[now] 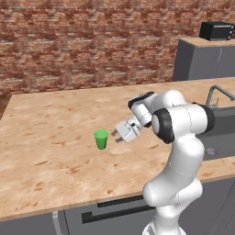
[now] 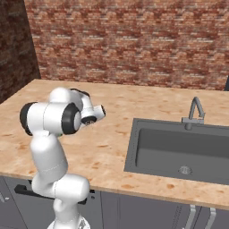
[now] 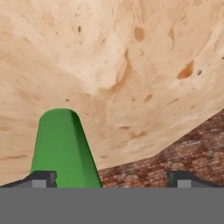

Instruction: Move the cup from next to the sink to the open cabinet. Then, move the bowl with the corn to the fridge to clear the area for faucet cleaning.

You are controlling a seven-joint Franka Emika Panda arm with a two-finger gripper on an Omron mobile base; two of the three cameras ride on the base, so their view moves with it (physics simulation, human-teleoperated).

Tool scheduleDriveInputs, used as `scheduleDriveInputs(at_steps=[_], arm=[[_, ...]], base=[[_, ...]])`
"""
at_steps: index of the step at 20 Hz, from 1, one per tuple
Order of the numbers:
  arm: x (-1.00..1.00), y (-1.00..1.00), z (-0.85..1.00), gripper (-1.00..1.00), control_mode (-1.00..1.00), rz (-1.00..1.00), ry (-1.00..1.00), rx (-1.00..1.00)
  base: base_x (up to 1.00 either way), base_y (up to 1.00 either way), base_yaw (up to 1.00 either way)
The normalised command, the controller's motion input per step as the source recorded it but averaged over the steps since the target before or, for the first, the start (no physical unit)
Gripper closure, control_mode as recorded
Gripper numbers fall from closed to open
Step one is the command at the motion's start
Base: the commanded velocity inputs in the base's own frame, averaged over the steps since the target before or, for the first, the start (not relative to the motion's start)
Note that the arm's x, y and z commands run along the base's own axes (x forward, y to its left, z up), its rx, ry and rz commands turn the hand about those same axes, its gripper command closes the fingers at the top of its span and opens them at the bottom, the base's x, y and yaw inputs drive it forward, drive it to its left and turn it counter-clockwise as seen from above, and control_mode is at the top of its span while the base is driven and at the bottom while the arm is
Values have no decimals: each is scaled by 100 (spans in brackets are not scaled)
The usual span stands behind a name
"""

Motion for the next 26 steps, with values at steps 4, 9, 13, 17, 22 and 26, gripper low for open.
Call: scheduleDriveInputs(at_steps=[4,9,13,17,22,26], arm=[[19,22,-13,-100,-100,0,0,2],[9,29,-17,-100,-100,0,0,0],[21,7,-18,-100,-100,0,0,0],[15,0,-14,-100,-100,-2,0,0],[14,1,-6,-100,-100,-2,0,0],[3,31,-3,-100,-100,0,0,0]], base=[[0,0,0],[0,0,0],[0,0,0],[0,0,0],[0,0,0],[0,0,0]])
